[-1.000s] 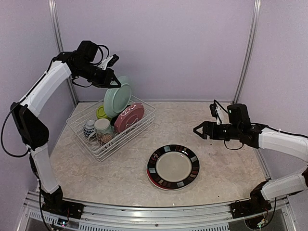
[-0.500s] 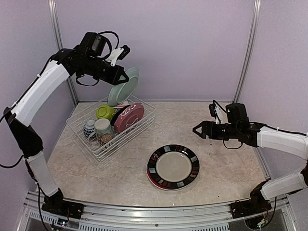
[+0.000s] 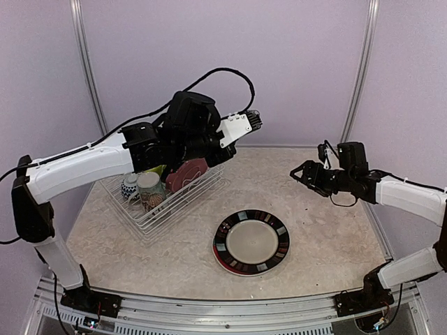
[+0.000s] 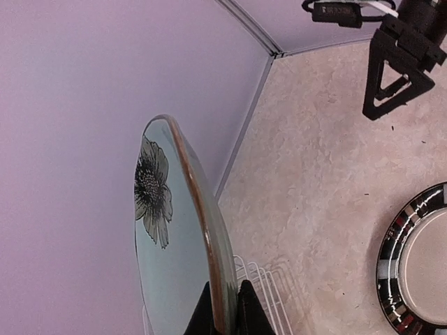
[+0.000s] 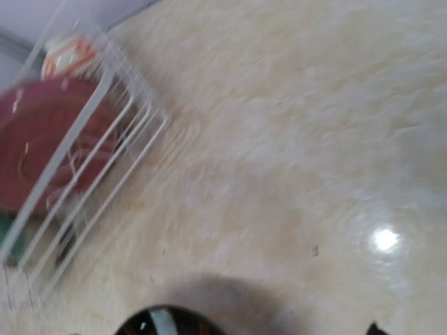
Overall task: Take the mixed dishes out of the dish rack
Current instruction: Pass from the left arm to the right
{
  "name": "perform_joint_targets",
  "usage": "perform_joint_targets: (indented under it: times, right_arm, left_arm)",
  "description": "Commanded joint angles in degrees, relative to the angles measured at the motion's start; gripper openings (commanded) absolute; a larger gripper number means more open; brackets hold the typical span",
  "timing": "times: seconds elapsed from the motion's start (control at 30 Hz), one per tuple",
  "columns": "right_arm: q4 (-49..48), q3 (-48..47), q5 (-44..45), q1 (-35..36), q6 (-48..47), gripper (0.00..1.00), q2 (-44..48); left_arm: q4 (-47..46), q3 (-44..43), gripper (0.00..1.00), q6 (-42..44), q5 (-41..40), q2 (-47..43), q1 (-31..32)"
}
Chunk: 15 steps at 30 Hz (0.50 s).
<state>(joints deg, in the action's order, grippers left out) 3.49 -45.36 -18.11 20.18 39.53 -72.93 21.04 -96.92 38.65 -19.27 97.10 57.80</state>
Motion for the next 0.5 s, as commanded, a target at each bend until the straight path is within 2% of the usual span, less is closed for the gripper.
perform_joint_targets:
  times: [0.0, 0.27, 0.47]
  right_arm:
    - [0.31, -1.28, -3.36, -5.44, 5.73, 0.85, 3.83]
    - [4.95, -9.28, -4.66, -6.67, 3.39, 0.84, 2.06]
    - [-1.55, -7.99, -7.63, -5.11, 7.83, 0.84, -0.81]
  left_arm:
    - [-15.11, 0.84, 0.0, 9.87, -5.4, 3.21, 2.36]
    - [-18.44, 3.08, 0.0, 17.27, -8.15, 12.26, 4.51]
    - [-20.58, 3.32, 0.0, 18.07, -8.59, 15.0, 5.32]
